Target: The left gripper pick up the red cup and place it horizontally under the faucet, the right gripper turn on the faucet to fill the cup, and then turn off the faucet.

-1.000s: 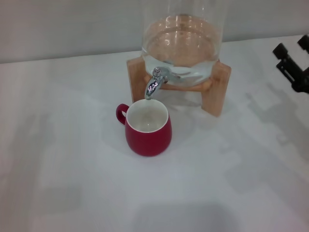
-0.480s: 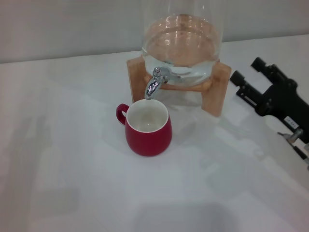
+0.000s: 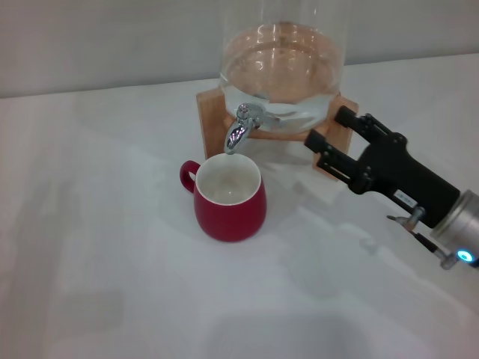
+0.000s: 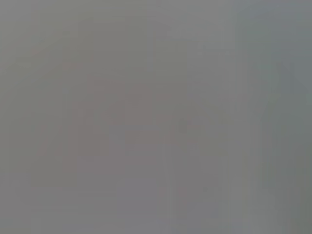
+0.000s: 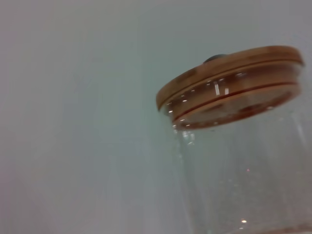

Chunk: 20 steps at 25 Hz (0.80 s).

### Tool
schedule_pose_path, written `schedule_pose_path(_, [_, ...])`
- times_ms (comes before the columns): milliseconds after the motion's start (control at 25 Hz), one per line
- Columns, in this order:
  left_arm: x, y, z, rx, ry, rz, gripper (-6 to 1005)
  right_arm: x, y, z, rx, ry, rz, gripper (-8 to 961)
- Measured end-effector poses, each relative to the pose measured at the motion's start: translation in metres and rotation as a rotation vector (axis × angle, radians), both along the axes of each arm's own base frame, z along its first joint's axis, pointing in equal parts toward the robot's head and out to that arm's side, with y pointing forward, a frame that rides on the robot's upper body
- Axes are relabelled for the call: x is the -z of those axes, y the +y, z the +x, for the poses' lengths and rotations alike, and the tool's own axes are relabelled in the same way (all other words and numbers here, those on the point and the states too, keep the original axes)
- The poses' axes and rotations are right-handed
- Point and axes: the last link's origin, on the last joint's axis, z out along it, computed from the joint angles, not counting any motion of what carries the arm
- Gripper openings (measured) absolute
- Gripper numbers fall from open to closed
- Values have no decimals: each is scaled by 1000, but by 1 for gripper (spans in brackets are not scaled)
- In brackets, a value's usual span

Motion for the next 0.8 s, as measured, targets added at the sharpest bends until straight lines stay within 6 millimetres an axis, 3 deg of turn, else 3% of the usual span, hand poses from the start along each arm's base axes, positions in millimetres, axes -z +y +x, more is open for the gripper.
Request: schedule_pose_path(800, [1, 1, 0, 1, 0, -2, 428, 19, 16, -25, -49, -18, -90, 793])
